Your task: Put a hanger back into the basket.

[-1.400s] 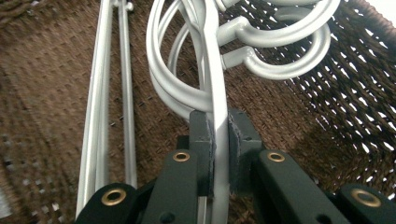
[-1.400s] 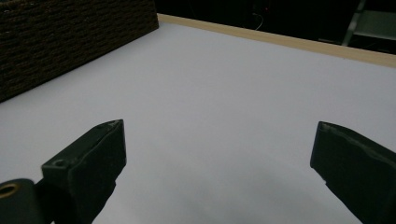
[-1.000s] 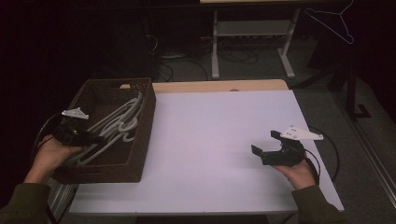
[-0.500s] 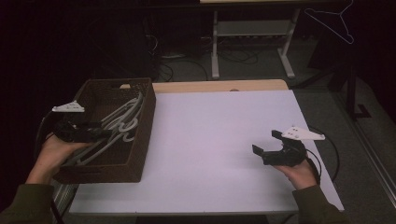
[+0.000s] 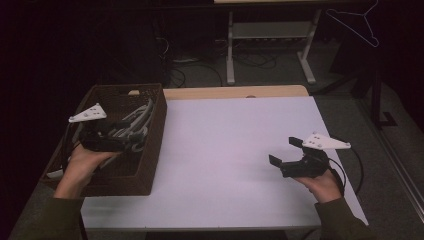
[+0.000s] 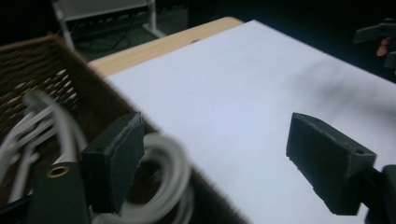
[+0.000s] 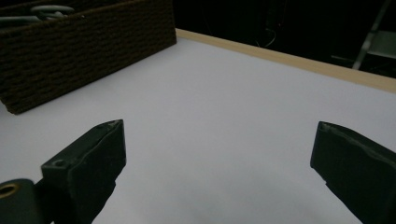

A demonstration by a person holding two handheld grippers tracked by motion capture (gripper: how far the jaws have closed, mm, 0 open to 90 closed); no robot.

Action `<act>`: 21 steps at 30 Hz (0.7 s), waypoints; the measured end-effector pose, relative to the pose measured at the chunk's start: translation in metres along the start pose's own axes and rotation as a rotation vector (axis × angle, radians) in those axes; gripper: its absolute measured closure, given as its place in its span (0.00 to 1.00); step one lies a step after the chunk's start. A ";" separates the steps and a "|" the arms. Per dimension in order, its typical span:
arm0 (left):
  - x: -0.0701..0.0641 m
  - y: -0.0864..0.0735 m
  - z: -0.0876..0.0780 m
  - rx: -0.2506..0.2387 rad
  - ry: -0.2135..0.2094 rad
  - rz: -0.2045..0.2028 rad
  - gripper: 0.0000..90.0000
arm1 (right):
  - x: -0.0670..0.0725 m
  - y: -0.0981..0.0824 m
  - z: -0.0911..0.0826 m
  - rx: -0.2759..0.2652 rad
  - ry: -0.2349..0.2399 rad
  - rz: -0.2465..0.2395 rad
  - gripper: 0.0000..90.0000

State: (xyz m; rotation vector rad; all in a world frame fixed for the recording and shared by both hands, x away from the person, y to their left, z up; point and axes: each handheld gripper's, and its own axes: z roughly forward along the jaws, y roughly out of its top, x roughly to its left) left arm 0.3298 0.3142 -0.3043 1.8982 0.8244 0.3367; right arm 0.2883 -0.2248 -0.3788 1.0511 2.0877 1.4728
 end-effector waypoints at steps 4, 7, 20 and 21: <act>-0.014 0.005 0.011 -0.056 -0.037 0.025 0.17 | 0.004 0.011 -0.003 -0.039 0.017 -0.005 0.03; -0.024 0.006 0.018 -0.089 -0.067 0.042 0.15 | 0.005 0.020 -0.006 -0.074 0.030 -0.008 0.03; -0.043 0.003 0.043 -0.186 -0.154 0.027 0.05 | 0.010 0.046 -0.003 -0.165 0.074 -0.027 0.01; -0.044 0.002 0.044 -0.183 -0.153 0.029 0.04 | 0.010 0.048 -0.003 -0.179 0.072 -0.031 0.00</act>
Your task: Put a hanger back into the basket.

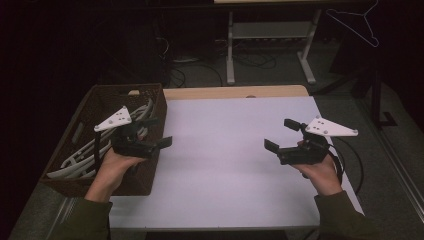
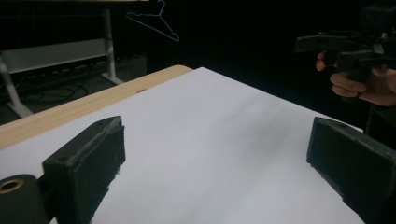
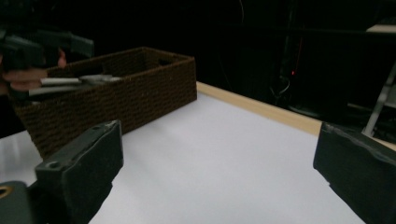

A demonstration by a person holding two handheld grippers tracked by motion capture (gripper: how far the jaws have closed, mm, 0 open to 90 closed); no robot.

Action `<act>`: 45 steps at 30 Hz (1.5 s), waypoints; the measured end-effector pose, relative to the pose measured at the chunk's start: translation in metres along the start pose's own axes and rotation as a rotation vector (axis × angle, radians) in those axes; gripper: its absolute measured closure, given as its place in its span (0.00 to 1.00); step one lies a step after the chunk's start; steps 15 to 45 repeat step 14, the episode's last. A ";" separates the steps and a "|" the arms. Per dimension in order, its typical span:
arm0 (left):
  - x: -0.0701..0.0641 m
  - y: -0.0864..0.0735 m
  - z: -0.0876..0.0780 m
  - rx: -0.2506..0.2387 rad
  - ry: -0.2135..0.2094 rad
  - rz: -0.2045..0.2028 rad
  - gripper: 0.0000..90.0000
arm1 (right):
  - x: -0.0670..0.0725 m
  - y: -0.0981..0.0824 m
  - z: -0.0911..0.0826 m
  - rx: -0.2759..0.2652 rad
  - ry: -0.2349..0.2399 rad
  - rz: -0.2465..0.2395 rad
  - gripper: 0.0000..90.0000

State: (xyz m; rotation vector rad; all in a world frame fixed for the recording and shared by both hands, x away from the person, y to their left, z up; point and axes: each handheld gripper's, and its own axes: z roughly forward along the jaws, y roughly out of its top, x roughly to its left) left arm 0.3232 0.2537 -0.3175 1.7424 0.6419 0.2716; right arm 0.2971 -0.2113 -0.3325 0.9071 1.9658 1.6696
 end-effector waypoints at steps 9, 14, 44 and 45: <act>-0.002 -0.008 0.006 -0.005 -0.014 -0.005 0.03 | 0.001 0.006 0.003 -0.025 0.001 -0.010 0.00; -0.004 -0.008 0.008 -0.003 -0.016 -0.001 0.03 | 0.001 0.006 0.002 -0.029 0.002 -0.009 0.00; -0.004 -0.008 0.008 -0.003 -0.016 -0.001 0.03 | 0.001 0.006 0.002 -0.029 0.002 -0.009 0.00; -0.004 -0.008 0.008 -0.003 -0.016 -0.001 0.03 | 0.001 0.006 0.002 -0.029 0.002 -0.009 0.00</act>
